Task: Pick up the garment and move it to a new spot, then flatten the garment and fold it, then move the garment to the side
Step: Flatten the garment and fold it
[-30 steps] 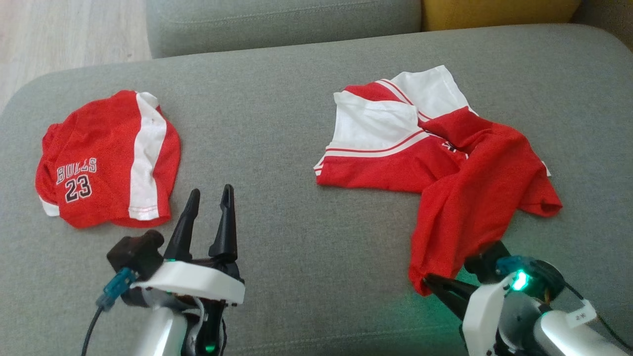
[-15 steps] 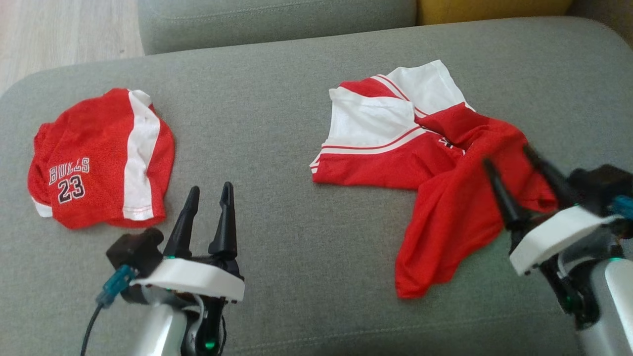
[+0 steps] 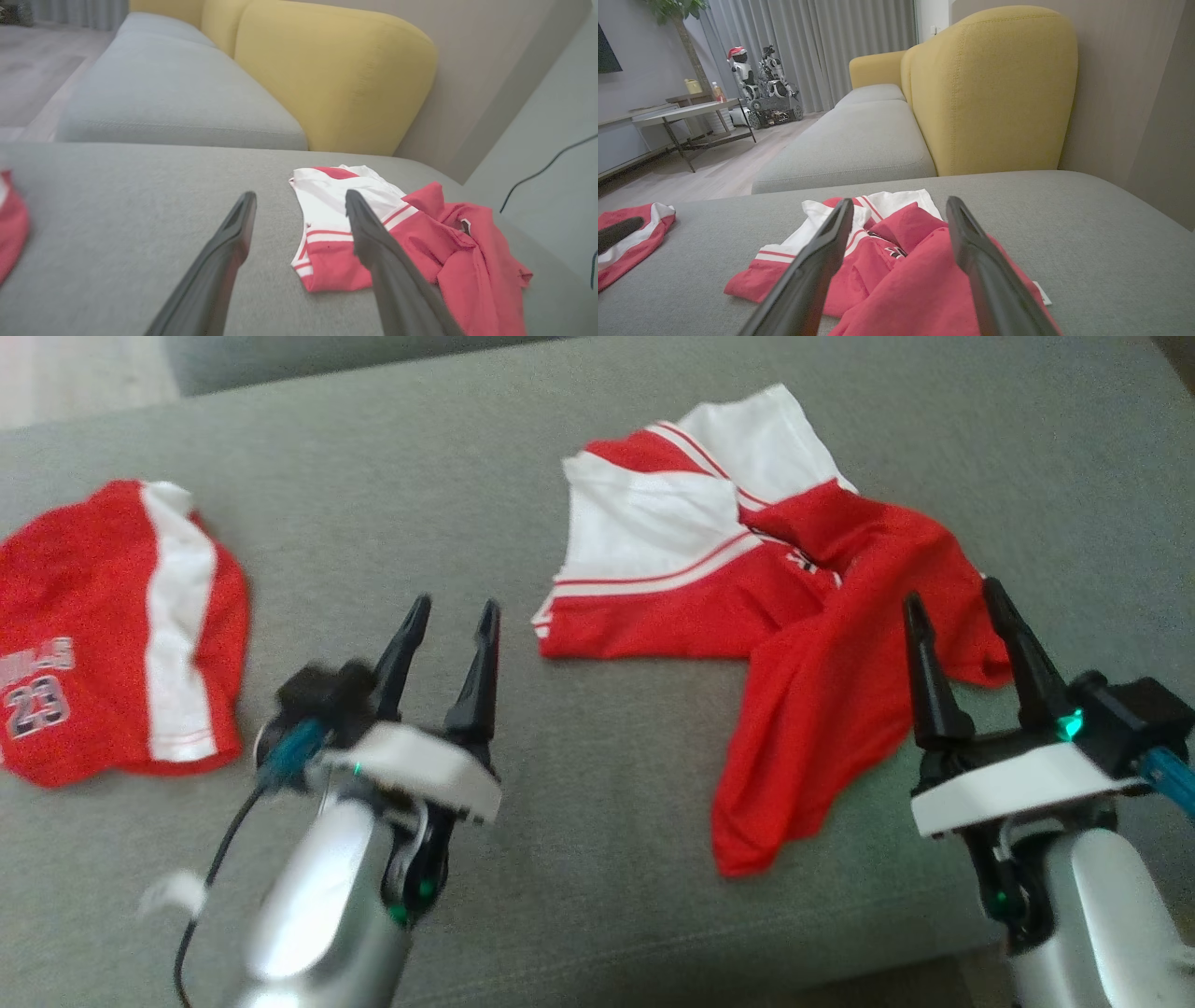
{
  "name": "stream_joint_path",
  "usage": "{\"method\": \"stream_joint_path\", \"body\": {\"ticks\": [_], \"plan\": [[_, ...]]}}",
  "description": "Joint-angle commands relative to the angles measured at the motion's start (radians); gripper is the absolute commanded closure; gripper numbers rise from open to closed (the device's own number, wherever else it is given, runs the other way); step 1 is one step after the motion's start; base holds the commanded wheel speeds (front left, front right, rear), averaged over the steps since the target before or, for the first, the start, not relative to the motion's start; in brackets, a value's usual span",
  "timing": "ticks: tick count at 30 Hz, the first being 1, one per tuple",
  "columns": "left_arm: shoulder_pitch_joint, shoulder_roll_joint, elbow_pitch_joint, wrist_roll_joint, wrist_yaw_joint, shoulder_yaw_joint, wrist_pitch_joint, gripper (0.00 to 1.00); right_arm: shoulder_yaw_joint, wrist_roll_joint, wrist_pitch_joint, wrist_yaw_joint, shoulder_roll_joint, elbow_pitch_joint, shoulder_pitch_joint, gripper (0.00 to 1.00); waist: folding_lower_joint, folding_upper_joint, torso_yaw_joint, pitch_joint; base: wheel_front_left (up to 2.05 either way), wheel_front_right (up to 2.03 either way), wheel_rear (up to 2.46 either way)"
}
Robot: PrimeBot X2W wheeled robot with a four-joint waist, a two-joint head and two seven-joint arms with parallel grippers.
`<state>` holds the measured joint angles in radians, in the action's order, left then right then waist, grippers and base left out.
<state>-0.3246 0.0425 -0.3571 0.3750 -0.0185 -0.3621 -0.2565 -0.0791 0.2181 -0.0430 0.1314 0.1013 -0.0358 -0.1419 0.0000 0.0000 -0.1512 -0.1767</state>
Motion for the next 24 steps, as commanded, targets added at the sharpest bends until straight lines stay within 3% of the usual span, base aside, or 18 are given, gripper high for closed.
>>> {"method": "stream_joint_path", "body": {"ticks": [1,13,24], "plan": [[-0.059,0.008,0.021,-0.012,-0.003,0.025,-0.005,0.0,-0.022,-0.006,-0.011,-0.001,-0.004,0.031,-0.048,0.0,0.0,0.0,-0.04,-0.04,0.0,0.0,0.0],[-0.543,0.051,-0.484,-0.167,-0.011,-0.066,0.096,0.0,-0.099,-0.004,-0.085,-0.001,-0.037,-0.019,-0.123,0.0,0.0,0.0,-0.187,-0.176,0.0,0.0,0.0],[-0.723,0.082,-0.728,-0.198,-0.046,-0.105,0.092,0.0,-0.118,-0.002,-0.131,-0.001,-0.048,-0.087,-0.147,0.0,0.0,0.0,-0.243,-0.213,0.0,0.0,0.0]]}}
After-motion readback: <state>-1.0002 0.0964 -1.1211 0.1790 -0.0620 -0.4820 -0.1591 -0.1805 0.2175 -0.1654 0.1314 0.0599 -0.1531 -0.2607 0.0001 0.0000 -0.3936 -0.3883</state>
